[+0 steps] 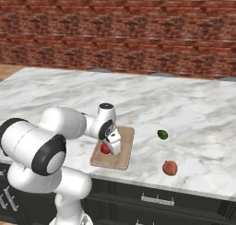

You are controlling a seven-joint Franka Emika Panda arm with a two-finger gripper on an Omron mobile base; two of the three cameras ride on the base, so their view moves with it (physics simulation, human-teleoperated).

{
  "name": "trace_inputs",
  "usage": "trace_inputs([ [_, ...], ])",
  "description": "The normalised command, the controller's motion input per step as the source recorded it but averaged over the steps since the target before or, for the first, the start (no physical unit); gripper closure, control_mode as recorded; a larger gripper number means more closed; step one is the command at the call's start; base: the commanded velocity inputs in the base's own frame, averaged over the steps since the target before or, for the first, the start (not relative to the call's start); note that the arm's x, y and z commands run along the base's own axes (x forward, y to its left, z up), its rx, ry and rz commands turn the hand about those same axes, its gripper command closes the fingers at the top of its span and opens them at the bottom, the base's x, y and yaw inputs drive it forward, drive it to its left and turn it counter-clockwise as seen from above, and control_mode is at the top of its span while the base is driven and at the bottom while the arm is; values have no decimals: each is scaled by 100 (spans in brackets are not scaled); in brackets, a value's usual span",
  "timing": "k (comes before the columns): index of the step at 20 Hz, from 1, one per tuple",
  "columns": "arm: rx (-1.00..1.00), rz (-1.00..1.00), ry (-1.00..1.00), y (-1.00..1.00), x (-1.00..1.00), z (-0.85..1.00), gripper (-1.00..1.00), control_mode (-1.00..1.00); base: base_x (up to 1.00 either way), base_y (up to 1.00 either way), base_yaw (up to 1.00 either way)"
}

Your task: Place the avocado, onion, tomato, and bell pepper on the cutting board.

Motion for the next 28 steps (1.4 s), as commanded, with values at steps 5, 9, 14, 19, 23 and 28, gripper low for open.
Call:
trace_inputs([
  [5, -5, 0, -9, -22, -1, -38, -100, -100, 0, 0, 0],
  [9, -2, 2, -9, -29, 2, -12, -100, -100, 0, 0, 0],
  [14, 0, 2, -8, -32, 8, -1, -100, -100, 0, 0, 0],
  [19, 0, 2, -11, -21, 4, 29, -100, -100, 0, 0, 0],
  [23, 0, 0, -14, -35, 0, 79, -100, -100, 0, 0, 0],
  [28, 0, 0, -13, -45, 0, 80, -100, -100, 0, 0, 0],
])
